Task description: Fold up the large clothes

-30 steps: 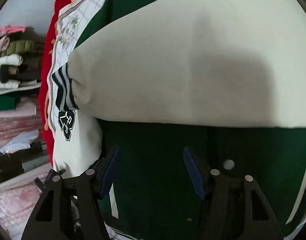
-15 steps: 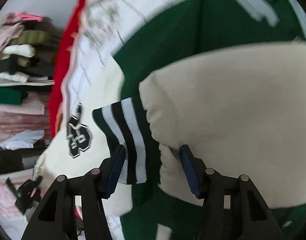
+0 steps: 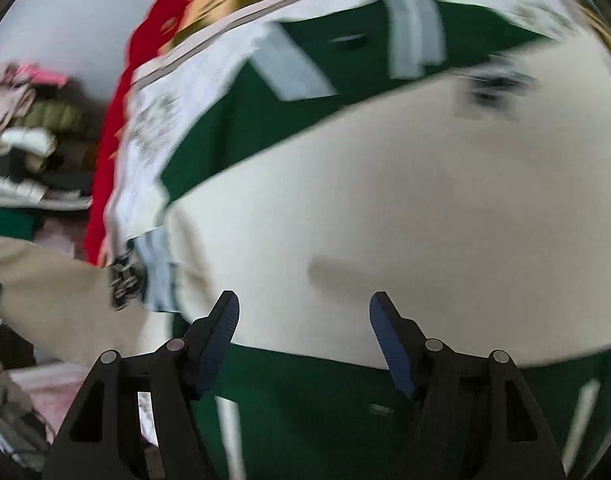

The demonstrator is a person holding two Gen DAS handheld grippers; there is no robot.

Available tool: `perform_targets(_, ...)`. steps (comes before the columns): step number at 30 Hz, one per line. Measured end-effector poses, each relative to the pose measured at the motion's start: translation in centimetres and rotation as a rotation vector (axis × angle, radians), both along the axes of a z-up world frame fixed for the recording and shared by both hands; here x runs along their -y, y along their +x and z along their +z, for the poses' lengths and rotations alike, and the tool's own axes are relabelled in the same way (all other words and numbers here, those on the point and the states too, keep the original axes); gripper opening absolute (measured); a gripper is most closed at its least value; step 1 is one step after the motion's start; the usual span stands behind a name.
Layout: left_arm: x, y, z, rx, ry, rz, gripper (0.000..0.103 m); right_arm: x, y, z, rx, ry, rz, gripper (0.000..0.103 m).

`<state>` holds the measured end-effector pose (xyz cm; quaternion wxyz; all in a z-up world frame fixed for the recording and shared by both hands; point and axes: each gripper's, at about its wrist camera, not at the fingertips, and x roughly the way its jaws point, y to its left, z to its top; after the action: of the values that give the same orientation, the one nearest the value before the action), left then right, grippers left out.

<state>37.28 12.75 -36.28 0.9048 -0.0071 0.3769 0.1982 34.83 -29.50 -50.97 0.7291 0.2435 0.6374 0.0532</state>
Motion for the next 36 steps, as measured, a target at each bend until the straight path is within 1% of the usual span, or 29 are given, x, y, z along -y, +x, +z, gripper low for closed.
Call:
perform_targets(2,6.7,1.2,-0.4,-0.027,-0.033,-0.132,0.008,4.0,-1.9,-0.1,-0.019,-0.017,-0.061,0.070)
perform_targets(3,10.8,1.5,-1.1,-0.055,-0.064,-0.212,0.008,6.1,-2.9,-0.2,-0.028,-0.024,-0.096,0.070)
perform_targets(5,17.0,1.7,-2.4,-0.096,-0.098,-0.329,0.008,10.6,-5.1,-0.4,-0.042,-0.037,-0.163,0.070)
perform_targets(7,24.0,2.0,-4.5,-0.157,-0.147,-0.443,0.008,13.7,-6.9,-0.4,-0.050,-0.052,-0.214,0.070)
perform_targets(8,26.3,2.3,-5.3,-0.183,-0.161,-0.479,0.008,15.9,-8.2,-0.5,-0.052,-0.060,-0.244,0.070)
perform_targets(9,29.8,2.8,-6.4,-0.216,-0.168,-0.526,0.008,16.9,-8.8,-0.7,-0.054,-0.065,-0.259,0.070)
perform_targets(11,35.1,2.8,-8.8,-0.273,-0.181,-0.617,0.008,19.5,-10.4,-1.0,-0.060,-0.080,-0.287,0.070)
perform_targets(13,38.1,2.6,-10.4,-0.318,-0.164,-0.675,0.008,21.3,-11.9,-1.2,-0.070,-0.099,-0.300,0.070)
perform_targets(15,41.1,1.9,-12.4,-0.359,-0.115,-0.722,0.009,22.5,-13.1,-1.6,-0.079,-0.110,-0.310,0.070)
perform_targets(17,42.6,1.6,-13.8,-0.391,-0.099,-0.737,0.013,23.9,-14.2,-1.6,-0.085,-0.125,-0.308,0.070)
perform_targets(18,42.4,1.4,-13.9,-0.395,-0.095,-0.738,0.014,24.2,-14.7,-1.6,-0.084,-0.132,-0.309,0.070)
perform_targets(19,42.3,1.3,-14.0,-0.403,-0.097,-0.744,0.027,24.8,-15.1,-1.5,-0.082,-0.135,-0.310,0.070)
perform_targets(20,42.0,1.3,-13.9,-0.412,-0.117,-0.752,0.060,25.3,-15.5,-1.4,-0.082,-0.137,-0.309,0.070)
perform_targets(21,41.2,1.2,-13.4,-0.415,-0.139,-0.753,0.082,25.8,-15.9,-1.2,-0.082,-0.135,-0.310,0.070)
perform_targets(22,40.6,1.1,-13.0,-0.409,-0.162,-0.749,0.099,26.2,-16.1,-0.9,-0.078,-0.126,-0.314,0.070)
perform_targets(23,39.8,1.1,-12.3,-0.392,-0.174,-0.732,0.099,26.1,-15.9,-0.6,-0.073,-0.120,-0.319,0.070)
perform_targets(24,39.6,1.2,-12.3,-0.385,-0.171,-0.715,0.099,26.5,-16.0,0.0,-0.065,-0.110,-0.325,0.070)
perform_targets(26,37.7,1.3,-11.2,-0.365,-0.179,-0.668,0.099,27.0,-15.9,1.3,-0.037,-0.086,-0.337,0.070)
perform_targets(28,35.0,1.1,-10.1,-0.342,-0.180,-0.598,0.099,26.4,-14.8,2.6,-0.001,-0.055,-0.342,0.070)
perform_targets(30,31.2,0.8,-9.2,-0.324,-0.183,-0.498,0.099,25.7,-13.1,3.2,0.022,-0.015,-0.325,0.070)
perform_targets(32,26.8,0.3,-8.9,-0.315,-0.148,-0.371,0.099,24.8,-10.9,3.2,0.032,0.006,-0.298,0.070)
perform_targets(33,24.2,-0.1,-9.1,-0.320,-0.113,-0.302,0.099,24.2,-9.4,2.8,0.031,0.001,-0.284,0.070)
perform_targets(34,22.4,-0.4,-9.4,-0.327,-0.081,-0.255,0.099,23.2,-7.9,2.3,0.032,-0.004,-0.269,0.070)
perform_targets(35,20.0,-0.8,-10.1,-0.341,-0.023,-0.193,0.099,22.5,-6.6,1.5,0.027,-0.009,-0.249,0.070)
perform_targets(36,18.7,-1.3,-10.9,-0.358,0.017,-0.157,0.099,21.7,-5.1,0.4,0.011,-0.017,-0.216,0.070)
